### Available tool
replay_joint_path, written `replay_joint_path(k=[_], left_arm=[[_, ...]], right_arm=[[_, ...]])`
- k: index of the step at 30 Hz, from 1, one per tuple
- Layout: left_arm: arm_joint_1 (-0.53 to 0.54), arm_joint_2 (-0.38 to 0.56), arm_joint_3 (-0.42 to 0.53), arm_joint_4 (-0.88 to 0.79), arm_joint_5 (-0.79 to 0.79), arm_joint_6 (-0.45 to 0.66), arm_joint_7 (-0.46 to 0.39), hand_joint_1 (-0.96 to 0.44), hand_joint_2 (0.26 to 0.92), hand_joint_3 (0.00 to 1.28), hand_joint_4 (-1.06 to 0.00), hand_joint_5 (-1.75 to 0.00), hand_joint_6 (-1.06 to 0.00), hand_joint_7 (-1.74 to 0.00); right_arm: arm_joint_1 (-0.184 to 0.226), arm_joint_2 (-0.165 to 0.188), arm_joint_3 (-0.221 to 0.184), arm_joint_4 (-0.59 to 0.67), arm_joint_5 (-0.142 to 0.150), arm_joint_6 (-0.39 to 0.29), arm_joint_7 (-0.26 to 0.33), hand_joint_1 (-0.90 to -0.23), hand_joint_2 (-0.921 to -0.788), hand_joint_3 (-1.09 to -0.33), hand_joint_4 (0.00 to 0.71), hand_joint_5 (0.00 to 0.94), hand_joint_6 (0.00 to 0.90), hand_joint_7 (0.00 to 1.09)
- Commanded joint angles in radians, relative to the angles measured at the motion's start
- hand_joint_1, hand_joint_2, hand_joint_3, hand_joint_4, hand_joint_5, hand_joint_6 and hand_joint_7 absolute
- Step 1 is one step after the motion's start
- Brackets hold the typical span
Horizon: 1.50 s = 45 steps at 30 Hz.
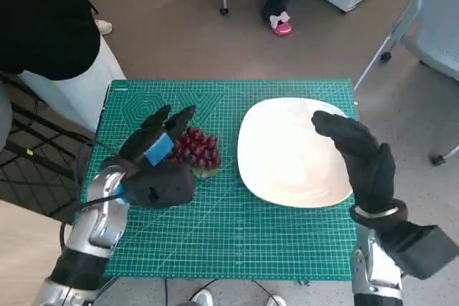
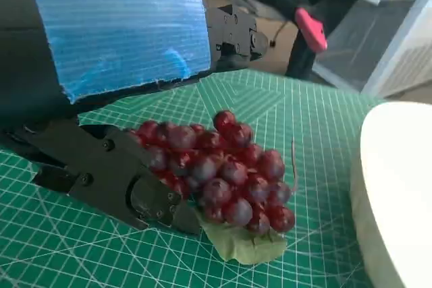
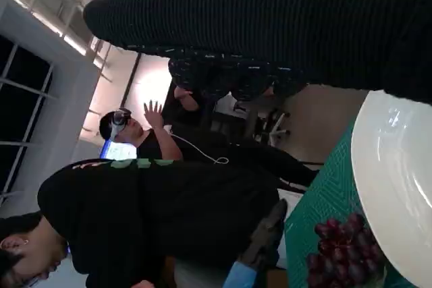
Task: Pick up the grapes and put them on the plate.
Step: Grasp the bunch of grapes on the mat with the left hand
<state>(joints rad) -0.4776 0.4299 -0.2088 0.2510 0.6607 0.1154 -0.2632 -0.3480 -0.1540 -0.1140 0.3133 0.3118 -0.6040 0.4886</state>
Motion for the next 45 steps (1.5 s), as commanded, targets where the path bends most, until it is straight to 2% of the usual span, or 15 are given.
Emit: replay_joint_path(k=[1, 11, 25, 28, 38, 45], left_arm=[[-0.03, 0.013, -0.024, 0.031, 0.009, 0.011, 0.004, 0.02, 0.733, 0.01, 0.0, 0.0, -0.18, -0.01], [-0.072, 0.003, -0.059, 0.094, 0.001, 0.031, -0.01, 0.03, 0.738, 0.01, 0.0, 0.0, -0.2, -0.01], [-0.176, -0.019, -0.108, 0.275, -0.006, 0.046, -0.012, 0.06, 0.749, 0.01, 0.0, 0.0, -0.21, 0.0], [-0.212, -0.032, -0.123, 0.347, -0.004, 0.041, -0.001, 0.06, 0.751, 0.01, 0.0, 0.0, -0.2, 0.0], [-0.387, -0.126, -0.203, 0.755, 0.012, 0.007, 0.071, 0.04, 0.747, 0.0, 0.0, 0.0, -0.2, 0.0], [-0.451, -0.162, -0.246, 0.9, 0.01, -0.017, 0.072, 0.03, 0.747, 0.0, 0.0, 0.0, -0.2, 0.0]], right_arm=[[0.024, -0.005, -0.002, -0.003, 0.003, 0.019, 0.005, -0.62, -0.921, -0.886, 0.365, 0.001, -0.001, 0.44], [0.028, -0.005, -0.004, -0.005, -0.001, 0.02, 0.002, -0.622, -0.921, -0.885, 0.365, 0.001, 0.0, 0.44], [0.03, -0.004, -0.005, -0.011, -0.011, 0.021, -0.007, -0.62, -0.921, -0.886, 0.365, 0.0, -0.001, 0.44], [0.029, -0.004, -0.006, -0.006, -0.013, 0.019, -0.008, -0.618, -0.921, -0.887, 0.365, 0.0, -0.001, 0.44], [0.021, -0.001, -0.008, 0.016, -0.011, 0.011, -0.006, -0.618, -0.921, -0.887, 0.365, 0.0, 0.0, 0.43], [0.025, 0.0, -0.008, 0.01, -0.01, 0.011, -0.008, -0.618, -0.921, -0.885, 0.366, 0.001, 0.0, 0.44]])
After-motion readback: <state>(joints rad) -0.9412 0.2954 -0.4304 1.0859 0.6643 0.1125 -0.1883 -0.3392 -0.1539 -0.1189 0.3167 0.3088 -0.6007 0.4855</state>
